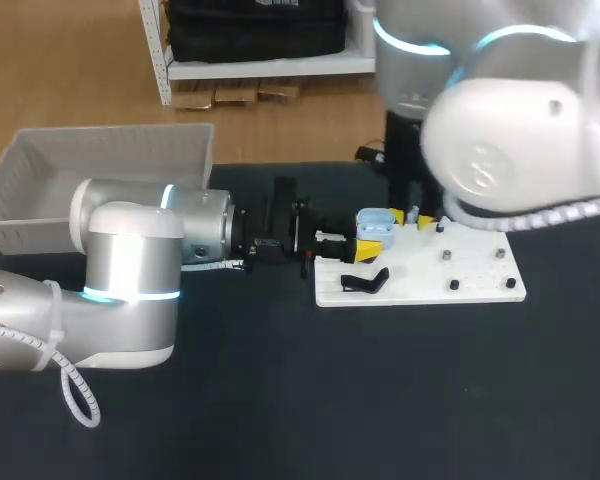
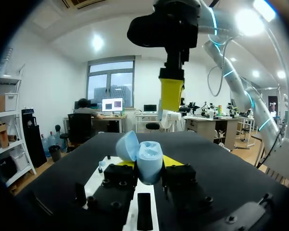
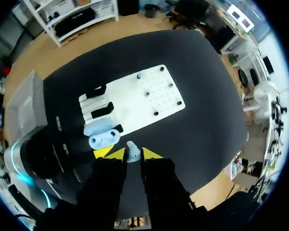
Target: Pick up each earbud case from the left stands, insert the matching earbuds, close the lid, and place the case in the box.
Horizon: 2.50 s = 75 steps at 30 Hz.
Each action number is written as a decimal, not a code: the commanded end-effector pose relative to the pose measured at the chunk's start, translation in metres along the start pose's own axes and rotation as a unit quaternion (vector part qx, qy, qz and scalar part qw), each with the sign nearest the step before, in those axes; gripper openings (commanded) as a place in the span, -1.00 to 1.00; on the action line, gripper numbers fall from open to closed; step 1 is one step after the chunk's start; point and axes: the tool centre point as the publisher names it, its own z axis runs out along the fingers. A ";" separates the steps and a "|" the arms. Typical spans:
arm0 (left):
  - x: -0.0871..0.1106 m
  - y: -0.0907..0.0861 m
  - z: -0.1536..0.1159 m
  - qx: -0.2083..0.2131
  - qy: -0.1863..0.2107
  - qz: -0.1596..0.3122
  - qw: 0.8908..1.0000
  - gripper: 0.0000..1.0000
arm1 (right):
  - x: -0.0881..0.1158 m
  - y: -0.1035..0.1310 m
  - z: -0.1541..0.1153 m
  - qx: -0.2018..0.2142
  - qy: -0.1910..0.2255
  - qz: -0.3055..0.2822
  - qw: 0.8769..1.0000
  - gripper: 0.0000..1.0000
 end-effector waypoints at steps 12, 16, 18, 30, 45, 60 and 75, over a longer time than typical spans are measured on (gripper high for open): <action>0.001 0.001 0.000 0.001 0.000 0.000 1.000 -1.00 | 0.000 0.006 -0.002 0.013 0.008 0.007 1.000 -1.00; 0.001 0.001 0.000 0.001 0.000 0.000 1.000 -1.00 | 0.000 0.006 -0.002 0.013 0.008 0.007 1.000 -1.00; 0.001 0.001 0.000 0.001 0.000 0.000 1.000 -1.00 | 0.001 0.009 -0.004 0.014 0.018 0.034 0.999 -1.00; 0.001 0.001 0.000 0.001 0.000 0.000 1.000 -1.00 | -0.003 0.022 -0.005 0.043 0.081 0.196 0.976 -1.00; 0.001 0.001 0.000 0.001 0.000 0.000 1.000 -1.00 | -0.001 0.020 0.002 0.054 0.107 0.210 0.970 -1.00; 0.001 0.001 0.000 0.001 0.000 0.000 1.000 -1.00 | 0.003 0.032 0.004 0.081 0.088 0.224 0.967 -1.00; 0.001 0.001 0.000 0.001 0.000 0.000 1.000 -1.00 | -0.001 0.036 0.008 0.104 0.093 0.241 0.960 -1.00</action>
